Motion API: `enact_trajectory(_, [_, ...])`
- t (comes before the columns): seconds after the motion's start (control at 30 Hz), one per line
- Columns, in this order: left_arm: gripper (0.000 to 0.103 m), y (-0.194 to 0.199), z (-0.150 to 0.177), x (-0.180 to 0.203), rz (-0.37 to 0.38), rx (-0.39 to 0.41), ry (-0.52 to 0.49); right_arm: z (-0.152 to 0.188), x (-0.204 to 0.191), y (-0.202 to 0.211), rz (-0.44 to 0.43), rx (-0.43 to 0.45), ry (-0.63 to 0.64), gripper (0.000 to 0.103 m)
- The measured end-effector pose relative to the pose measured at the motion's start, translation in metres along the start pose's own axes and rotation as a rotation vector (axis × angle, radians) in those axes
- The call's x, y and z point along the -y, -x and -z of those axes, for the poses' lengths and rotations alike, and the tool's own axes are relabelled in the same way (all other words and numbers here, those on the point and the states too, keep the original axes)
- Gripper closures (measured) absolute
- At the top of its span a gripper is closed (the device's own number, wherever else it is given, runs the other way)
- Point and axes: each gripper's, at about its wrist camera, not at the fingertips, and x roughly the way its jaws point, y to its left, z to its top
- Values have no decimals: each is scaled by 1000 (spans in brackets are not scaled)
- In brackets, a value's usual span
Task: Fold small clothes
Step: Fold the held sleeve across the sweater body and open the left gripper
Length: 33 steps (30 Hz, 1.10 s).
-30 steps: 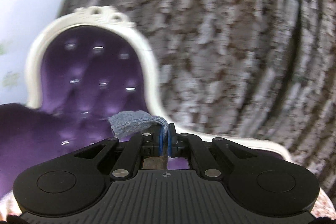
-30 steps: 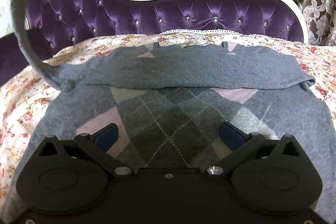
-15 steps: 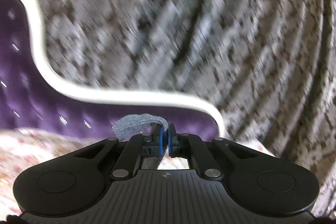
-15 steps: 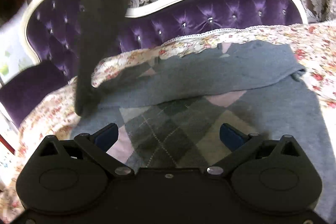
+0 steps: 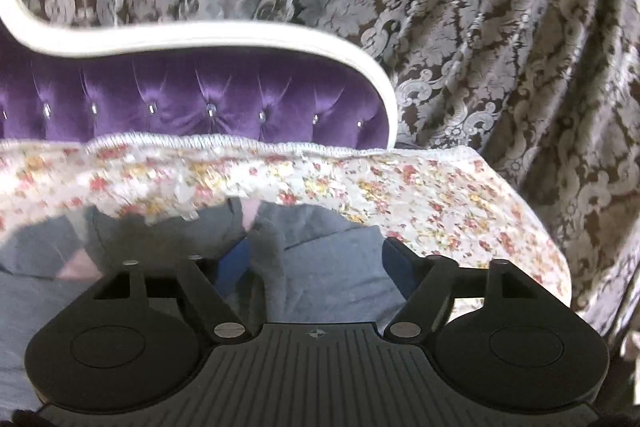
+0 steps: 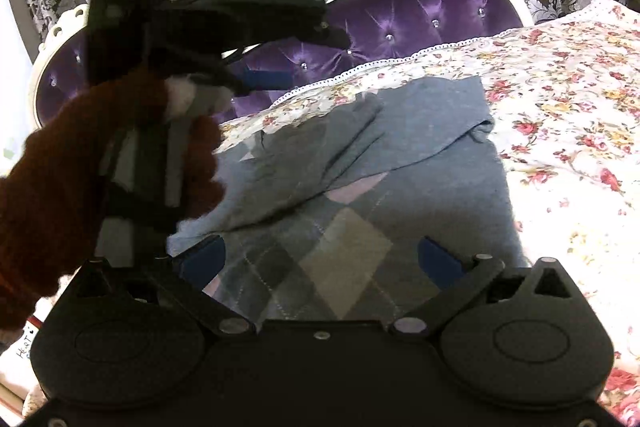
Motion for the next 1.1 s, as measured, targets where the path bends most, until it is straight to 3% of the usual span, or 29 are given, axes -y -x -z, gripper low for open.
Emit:
enact_trajectory(0.1, [24, 23, 4, -8, -56, 55, -50, -2, 2, 2, 8, 0, 18, 0])
enact_trajectory(0.23, [24, 42, 15, -43, -151, 70, -22, -5, 5, 3, 17, -1, 38, 0])
enact_trajectory(0.43, [24, 44, 41, -107, -317, 8, 84, -15, -1, -4, 28, -3, 94, 0])
enact_trajectory(0.67, [21, 37, 77, -173, -510, -118, 204, -27, -13, -21, 36, -16, 179, 0])
enact_trajectory(0.73, [21, 50, 85, -181, -491, -68, 221, -32, -16, -27, 51, -15, 208, 0])
enact_trajectory(1.1, [19, 53, 96, -176, -511, -17, 213, -77, -46, -106, 193, 6, 412, 0])
